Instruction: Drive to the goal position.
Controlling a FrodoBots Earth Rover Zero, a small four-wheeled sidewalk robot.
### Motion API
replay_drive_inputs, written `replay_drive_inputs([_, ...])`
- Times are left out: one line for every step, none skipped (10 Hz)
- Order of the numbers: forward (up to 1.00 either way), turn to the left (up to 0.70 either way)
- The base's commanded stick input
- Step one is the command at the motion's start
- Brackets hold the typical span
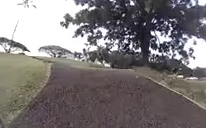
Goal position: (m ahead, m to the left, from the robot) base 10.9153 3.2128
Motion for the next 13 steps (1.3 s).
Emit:
replay_drive_inputs([0.85,0.0])
replay_drive_inputs([0.85,0.0])
replay_drive_inputs([0.85,0.0])
replay_drive_inputs([0.85,0.0])
replay_drive_inputs([0.85,0.03])
replay_drive_inputs([0.85,0.28])
replay_drive_inputs([0.85,0.32])
replay_drive_inputs([0.85,0.32])
replay_drive_inputs([0.85,0.32])
replay_drive_inputs([0.85,0.32])
replay_drive_inputs([0.85,0.32])
replay_drive_inputs([0.85,0.32])
replay_drive_inputs([0.85,0.32])
